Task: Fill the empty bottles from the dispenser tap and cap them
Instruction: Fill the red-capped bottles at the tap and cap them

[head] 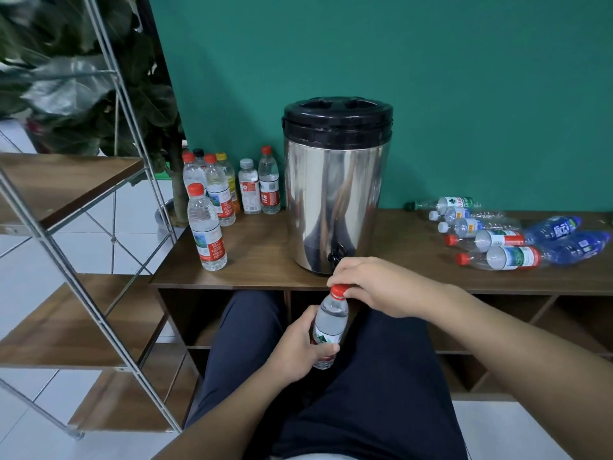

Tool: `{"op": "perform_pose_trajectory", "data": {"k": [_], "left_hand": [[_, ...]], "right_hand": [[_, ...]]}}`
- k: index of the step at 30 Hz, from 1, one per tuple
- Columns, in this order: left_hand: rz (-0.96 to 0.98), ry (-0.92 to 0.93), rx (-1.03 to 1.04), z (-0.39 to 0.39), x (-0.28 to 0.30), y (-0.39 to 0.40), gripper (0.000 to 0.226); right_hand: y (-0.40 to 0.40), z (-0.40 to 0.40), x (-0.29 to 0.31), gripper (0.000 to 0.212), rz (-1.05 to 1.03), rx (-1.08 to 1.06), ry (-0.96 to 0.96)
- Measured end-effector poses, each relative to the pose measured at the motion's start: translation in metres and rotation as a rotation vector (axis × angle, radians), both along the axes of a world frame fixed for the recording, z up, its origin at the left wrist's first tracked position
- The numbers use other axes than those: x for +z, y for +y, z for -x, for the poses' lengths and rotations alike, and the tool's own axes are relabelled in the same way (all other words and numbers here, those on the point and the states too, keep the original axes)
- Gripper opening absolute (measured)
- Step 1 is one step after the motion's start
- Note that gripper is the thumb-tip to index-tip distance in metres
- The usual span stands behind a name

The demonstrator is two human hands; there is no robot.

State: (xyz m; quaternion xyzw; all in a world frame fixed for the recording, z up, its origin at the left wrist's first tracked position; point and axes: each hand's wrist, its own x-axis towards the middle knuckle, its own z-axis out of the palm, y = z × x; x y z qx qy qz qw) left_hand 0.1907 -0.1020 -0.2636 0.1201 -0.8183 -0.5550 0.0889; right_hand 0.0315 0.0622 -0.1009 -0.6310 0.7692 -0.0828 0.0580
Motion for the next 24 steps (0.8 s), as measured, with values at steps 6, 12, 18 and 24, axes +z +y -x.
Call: {"op": "perform_pose_trajectory", "data": {"k": [6, 12, 18, 24], "left_hand": [[0.059, 0.030, 0.034, -0.016, 0.031, -0.023, 0.063], [0.093, 0.067, 0.124, -0.028, 0.058, -0.049, 0.057], [0.110, 0.098, 0.239, -0.038, 0.079, -0.061, 0.060], [0.284, 0.173, 0.447, -0.045, 0.091, -0.074, 0.066]], "right_hand": [[-0.030, -0.025, 0.036, 0.035, -0.127, -0.049, 0.246], [-0.068, -0.043, 0.058, 0.043, -0.031, -0.079, 0.356], [-0.109, -0.062, 0.070, 0.061, 0.041, -0.268, 0.409], [-0.138, -0.071, 0.064, 0.066, 0.335, -0.461, 0.040]]}}
